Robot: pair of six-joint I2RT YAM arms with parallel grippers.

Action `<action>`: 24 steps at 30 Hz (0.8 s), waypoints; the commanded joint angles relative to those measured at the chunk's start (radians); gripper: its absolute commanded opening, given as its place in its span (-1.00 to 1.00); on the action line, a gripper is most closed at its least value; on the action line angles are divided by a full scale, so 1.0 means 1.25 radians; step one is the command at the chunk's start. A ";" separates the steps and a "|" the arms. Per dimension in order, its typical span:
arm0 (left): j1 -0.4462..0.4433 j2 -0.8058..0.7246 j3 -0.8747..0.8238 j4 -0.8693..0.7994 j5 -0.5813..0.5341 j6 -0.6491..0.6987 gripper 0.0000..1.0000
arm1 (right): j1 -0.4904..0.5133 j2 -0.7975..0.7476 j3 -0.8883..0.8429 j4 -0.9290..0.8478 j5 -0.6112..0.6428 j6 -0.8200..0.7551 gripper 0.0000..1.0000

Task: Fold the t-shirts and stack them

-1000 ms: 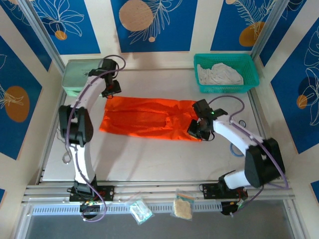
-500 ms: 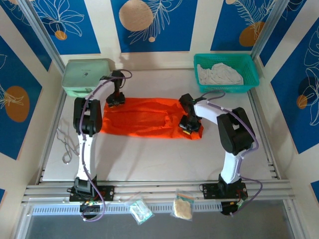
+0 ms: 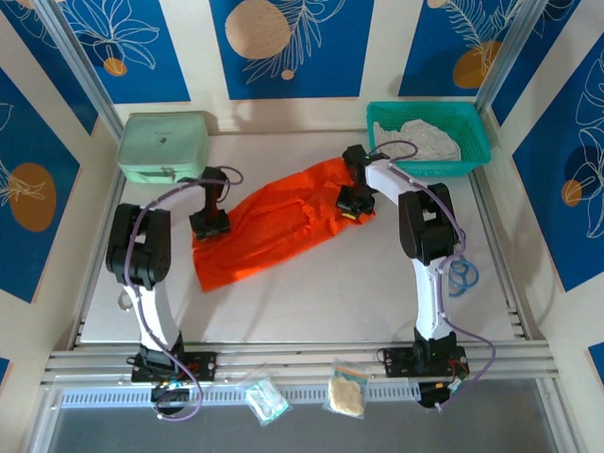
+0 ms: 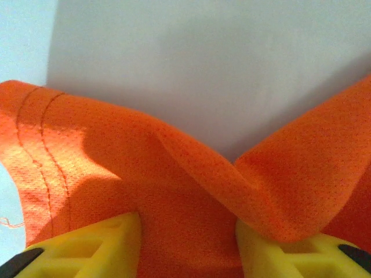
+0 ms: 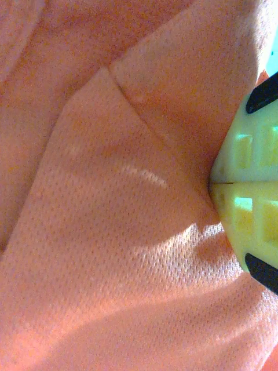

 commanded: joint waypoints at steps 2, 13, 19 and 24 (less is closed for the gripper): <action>-0.061 -0.062 -0.140 0.028 0.078 -0.057 -0.04 | -0.008 0.082 0.100 -0.050 -0.069 -0.082 -1.00; -0.255 -0.214 -0.393 0.205 0.187 -0.302 -0.03 | -0.039 0.302 0.482 -0.157 -0.166 -0.161 -1.00; -0.335 -0.340 -0.483 0.246 0.174 -0.446 0.04 | -0.058 0.385 0.629 -0.163 -0.217 -0.174 -1.00; -0.406 -0.428 -0.538 0.261 0.156 -0.545 0.10 | -0.060 0.441 0.742 -0.156 -0.262 -0.159 -1.00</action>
